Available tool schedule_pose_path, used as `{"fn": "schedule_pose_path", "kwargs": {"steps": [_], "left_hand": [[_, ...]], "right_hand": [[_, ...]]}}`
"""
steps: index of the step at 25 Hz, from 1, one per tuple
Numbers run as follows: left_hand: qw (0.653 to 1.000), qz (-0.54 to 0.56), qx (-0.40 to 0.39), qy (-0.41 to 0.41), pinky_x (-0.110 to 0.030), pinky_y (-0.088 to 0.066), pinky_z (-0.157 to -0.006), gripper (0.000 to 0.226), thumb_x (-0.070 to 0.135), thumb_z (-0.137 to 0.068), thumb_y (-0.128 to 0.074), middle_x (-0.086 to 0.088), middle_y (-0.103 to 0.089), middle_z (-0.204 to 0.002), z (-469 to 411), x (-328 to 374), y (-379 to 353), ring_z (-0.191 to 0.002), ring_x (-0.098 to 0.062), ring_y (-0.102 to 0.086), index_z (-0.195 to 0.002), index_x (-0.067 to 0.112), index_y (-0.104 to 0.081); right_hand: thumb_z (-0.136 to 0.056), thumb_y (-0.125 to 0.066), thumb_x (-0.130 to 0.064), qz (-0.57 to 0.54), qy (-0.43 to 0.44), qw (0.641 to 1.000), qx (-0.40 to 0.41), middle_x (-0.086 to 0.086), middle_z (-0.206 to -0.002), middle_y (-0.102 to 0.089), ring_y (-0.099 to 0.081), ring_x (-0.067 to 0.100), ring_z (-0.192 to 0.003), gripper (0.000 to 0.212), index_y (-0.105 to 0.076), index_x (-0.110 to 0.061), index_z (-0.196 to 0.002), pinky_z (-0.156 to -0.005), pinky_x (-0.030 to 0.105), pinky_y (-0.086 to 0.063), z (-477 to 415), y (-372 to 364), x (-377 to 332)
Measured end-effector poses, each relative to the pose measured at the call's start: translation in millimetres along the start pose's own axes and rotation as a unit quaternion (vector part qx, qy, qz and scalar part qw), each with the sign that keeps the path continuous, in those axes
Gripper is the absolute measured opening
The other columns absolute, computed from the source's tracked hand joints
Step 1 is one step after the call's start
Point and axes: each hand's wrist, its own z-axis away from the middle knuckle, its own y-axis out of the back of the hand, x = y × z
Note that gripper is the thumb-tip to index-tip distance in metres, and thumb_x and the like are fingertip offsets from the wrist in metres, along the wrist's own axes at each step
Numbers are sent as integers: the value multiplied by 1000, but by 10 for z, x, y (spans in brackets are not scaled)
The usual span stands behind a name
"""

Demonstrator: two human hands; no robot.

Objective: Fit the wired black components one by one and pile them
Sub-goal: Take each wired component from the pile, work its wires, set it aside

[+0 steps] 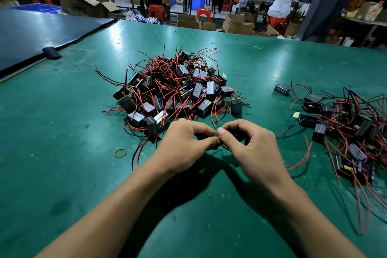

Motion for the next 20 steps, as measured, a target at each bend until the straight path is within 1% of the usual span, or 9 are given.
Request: {"fn": "schedule_pose_path", "kwargs": {"steps": [3, 5, 8, 11, 13, 15, 18, 20], "left_hand": [[1000, 3, -6, 2, -2, -30, -46, 8, 12, -84, -74, 13, -67, -59, 0, -10, 10, -39, 10, -45, -79, 15, -79], [1000, 14, -7, 6, -2, -30, -45, 6, 12, -85, -74, 10, -69, -61, -4, -18, 16, -38, 10, -45, -81, 13, -79], [999, 33, -6, 5, -2, -29, -44, 5, 12, -84, -75, 3, -71, -65, 0, -23, 21, -38, 8, -44, -86, 12, -80], [999, 50, -2, 6, -3, -25, -41, 7, 14, -83, -76, 10, -65, -55, 5, -30, 19, -35, 5, -40, -88, 13, -80], [999, 53, 1, 7, -4, -25, -41, 7, 14, -83, -76, 13, -60, -50, 0, -35, 14, -35, 3, -38, -89, 13, -80], [999, 46, 4, 1, -4, -25, -41, 8, 14, -83, -76, 18, -55, -45, -6, -34, 4, -36, 4, -40, -89, 12, -80], [999, 45, 9, -14, -1, -27, -43, 9, 12, -86, -73, 25, -54, -45, 1, -28, -22, -38, 8, -43, -91, 9, -79], [999, 48, 10, -16, 0, -27, -43, 8, 11, -86, -73, 24, -55, -45, 10, -24, -26, -38, 9, -44, -91, 8, -79]], "right_hand": [[-87, -75, -19, 19, 44, 999, -12, -13, -74, -71, -63, 4, -71, 7, -74, -23, -81, -65, 10, -43, -12, 43, 20], [-87, -76, -17, 18, 60, 998, -20, -12, -75, -71, -61, 3, -70, 6, -74, -21, -83, -66, 8, -41, -22, 70, 33], [-88, -74, -14, 10, 64, 997, -31, -15, -75, -69, -59, 0, -70, 10, -72, -23, -83, -68, 7, -41, -19, 65, 37], [-90, -72, -15, -19, 38, 998, -38, -19, -74, -68, -57, -3, -66, 11, -71, -23, -82, -67, 8, -40, -21, 46, 46], [-91, -71, -17, -46, 10, 998, -39, -16, -70, -68, -54, -2, -62, 9, -71, -20, -82, -65, 11, -41, -26, 34, 49], [-92, -70, -18, -89, -26, 995, -39, -11, -69, -68, -55, 1, -62, 9, -72, -17, -83, -64, 17, -44, -28, 20, 48], [-93, -68, -18, -131, -61, 989, -36, -7, -67, -68, -56, 4, -62, 11, -72, -14, -84, -64, 19, -46, -43, -3, 53], [-93, -68, -19, -134, -60, 988, -40, -7, -68, -68, -56, 4, -63, 11, -72, -14, -84, -65, 21, -47, -48, 2, 67]]}}
